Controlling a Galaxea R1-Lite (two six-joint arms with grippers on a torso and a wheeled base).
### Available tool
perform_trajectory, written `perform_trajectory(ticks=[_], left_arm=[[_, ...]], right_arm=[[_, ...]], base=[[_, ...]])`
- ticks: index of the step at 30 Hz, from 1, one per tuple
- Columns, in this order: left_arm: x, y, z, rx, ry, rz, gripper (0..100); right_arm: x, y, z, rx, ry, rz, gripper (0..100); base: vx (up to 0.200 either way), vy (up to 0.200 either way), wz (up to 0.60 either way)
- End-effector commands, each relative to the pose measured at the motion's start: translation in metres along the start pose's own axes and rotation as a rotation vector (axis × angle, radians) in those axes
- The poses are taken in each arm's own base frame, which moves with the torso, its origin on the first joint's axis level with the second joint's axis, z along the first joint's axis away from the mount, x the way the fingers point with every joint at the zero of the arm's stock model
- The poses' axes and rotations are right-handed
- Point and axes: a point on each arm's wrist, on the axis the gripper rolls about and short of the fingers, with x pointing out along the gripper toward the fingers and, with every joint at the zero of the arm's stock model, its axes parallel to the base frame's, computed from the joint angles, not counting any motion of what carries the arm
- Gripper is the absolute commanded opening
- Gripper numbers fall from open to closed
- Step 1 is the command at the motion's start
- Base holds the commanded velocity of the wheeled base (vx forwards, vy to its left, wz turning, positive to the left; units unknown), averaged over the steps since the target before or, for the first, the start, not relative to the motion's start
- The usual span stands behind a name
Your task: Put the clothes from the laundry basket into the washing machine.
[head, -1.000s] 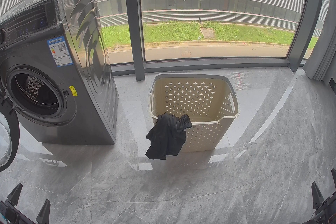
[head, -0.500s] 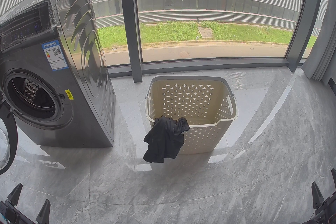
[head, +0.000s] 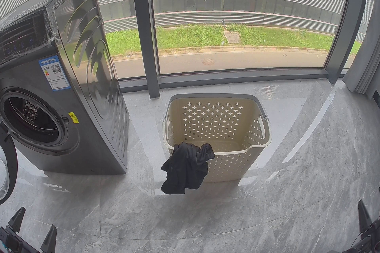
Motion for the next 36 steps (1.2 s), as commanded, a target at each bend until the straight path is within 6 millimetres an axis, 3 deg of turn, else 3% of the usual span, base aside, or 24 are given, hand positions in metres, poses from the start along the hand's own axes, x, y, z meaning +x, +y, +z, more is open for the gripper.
perform_trajectory(ticks=[1, 4, 9, 13, 15, 16, 17, 20, 22, 23, 25, 36], left_arm=[[0.0, 0.0, -0.005, 0.003, 0.0, 0.001, 100], [0.0, 0.0, -0.005, 0.003, 0.0, 0.001, 100], [0.0, 0.0, -0.005, 0.001, 0.0, 0.001, 100], [0.0, 0.0, -0.005, 0.003, 0.0, 0.001, 100], [0.0, 0.0, -0.005, 0.006, 0.001, 0.001, 100], [0.0, 0.0, -0.005, 0.006, 0.001, 0.001, 100], [0.0, 0.0, -0.005, 0.006, 0.001, 0.001, 100], [0.0, 0.0, -0.005, 0.006, 0.001, -0.002, 100], [0.0, 0.0, -0.005, 0.006, 0.001, -0.002, 100], [0.0, 0.0, -0.005, 0.007, 0.001, 0.001, 100], [0.0, 0.0, -0.005, 0.009, 0.001, -0.001, 100], [0.0, 0.0, -0.005, 0.004, 0.001, -0.001, 100]], right_arm=[[-0.012, 0.001, 0.088, 0.015, -0.191, 0.1, 100], [0.009, 0.002, 0.089, 0.02, -0.002, 0.294, 100], [0.063, 0.019, 0.074, 0.048, 0.369, 0.618, 100], [0.101, 0.034, 0.069, 0.056, 0.506, 0.66, 100], [0.141, 0.049, 0.061, 0.059, 0.553, 0.658, 100], [0.148, 0.051, 0.059, 0.059, 0.557, 0.658, 100], [0.171, 0.059, 0.049, 0.06, 0.572, 0.658, 100], [0.203, 0.07, 0.026, 0.057, 0.604, 0.654, 100], [0.203, 0.07, 0.026, 0.057, 0.604, 0.654, 100], [0.221, 0.077, 0.011, 0.055, 0.61, 0.652, 100], [0.229, 0.082, 0.003, 0.054, 0.615, 0.659, 100], [0.268, 0.118, -0.024, 0.114, 0.625, 0.651, 100]], base=[[0.2, 0.0, 0.0], [0.0, 0.0, 0.0], [0.0, 0.0, 0.0], [0.0, 0.0, 0.0], [0.0, 0.0, 0.0], [0.0, 0.0, 0.0], [0.0, 0.0, 0.0], [0.0, 0.133, 0.0], [0.0, 0.2, 0.0], [0.0, 0.2, 0.0], [0.0, 0.2, 0.0], [0.0, 0.0, 0.0]])
